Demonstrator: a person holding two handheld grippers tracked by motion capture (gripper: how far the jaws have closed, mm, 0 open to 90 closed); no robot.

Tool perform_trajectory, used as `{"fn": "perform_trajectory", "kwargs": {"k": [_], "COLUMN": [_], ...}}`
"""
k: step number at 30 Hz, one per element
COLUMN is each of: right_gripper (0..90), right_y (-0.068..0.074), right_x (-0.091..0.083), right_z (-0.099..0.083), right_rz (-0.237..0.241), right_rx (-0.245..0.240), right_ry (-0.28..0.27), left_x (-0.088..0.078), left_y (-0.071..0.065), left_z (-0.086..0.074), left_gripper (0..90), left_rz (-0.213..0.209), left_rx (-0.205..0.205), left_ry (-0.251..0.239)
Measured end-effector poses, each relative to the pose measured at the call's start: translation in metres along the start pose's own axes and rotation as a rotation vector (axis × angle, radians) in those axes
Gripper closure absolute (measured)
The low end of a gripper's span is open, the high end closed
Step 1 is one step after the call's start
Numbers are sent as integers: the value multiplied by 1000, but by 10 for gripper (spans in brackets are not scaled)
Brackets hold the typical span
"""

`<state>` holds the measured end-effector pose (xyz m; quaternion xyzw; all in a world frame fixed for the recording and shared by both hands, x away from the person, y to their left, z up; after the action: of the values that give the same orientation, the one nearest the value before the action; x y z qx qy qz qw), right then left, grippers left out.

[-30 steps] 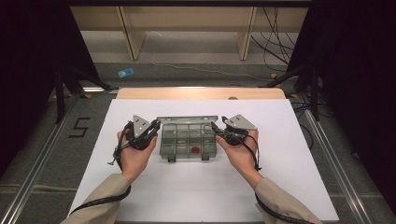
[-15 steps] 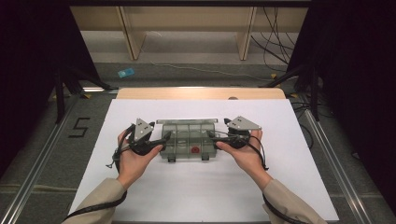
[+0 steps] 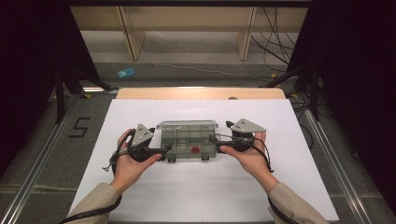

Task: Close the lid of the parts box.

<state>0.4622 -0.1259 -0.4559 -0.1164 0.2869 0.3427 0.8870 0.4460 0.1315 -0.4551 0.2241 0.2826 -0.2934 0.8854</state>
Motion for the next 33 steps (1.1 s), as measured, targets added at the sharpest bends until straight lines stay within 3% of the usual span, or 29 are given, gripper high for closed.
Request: {"fn": "perform_trajectory", "kwargs": {"k": [22, 23, 24, 25, 26, 30, 32, 33], "right_gripper": [199, 202, 202, 215, 215, 275, 351, 392], "right_y": [5, 5, 5, 4, 4, -1, -3, -4], "right_x": [-22, -23, -23, -25, -25, -31, -35, -36], "right_z": [-14, -13, -13, -13, -13, -11, -9, -9], "right_rz": [30, 37, 37, 37, 37, 17, 17, 17], "right_rx": [-15, -15, -15, -13, -13, -6, -2, 3], "right_ry": [25, 18, 18, 7, 7, -8, -19, -18], "left_x": [-23, -25, -25, -28, -29, -35, -38, -42], "left_y": [3, 3, -2, 5, -3, 2, 4, 8], "left_z": [-10, -10, -11, -10, -12, -11, -9, -7], "left_gripper": [187, 197, 197, 213, 213, 299, 396, 440], "left_rz": [-4, -2, -36, 0, -44, -40, -37, -13], "left_rx": [1, -2, -62, -4, -103, -106, -126, -130], "left_ry": [-10, -17, -24, -21, -32, -49, -62, -73]}}
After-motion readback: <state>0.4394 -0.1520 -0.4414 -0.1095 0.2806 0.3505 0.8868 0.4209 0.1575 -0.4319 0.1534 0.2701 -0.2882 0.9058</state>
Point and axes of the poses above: each handheld gripper's, and its own axes: x roughly forward along the jaws, z roughly out of its top, y roughly to its left, the point moved 7 cm from there along x, roughly forward along the jaws, and after that the axes turned 15 degrees about y, right-handed, at the moved point
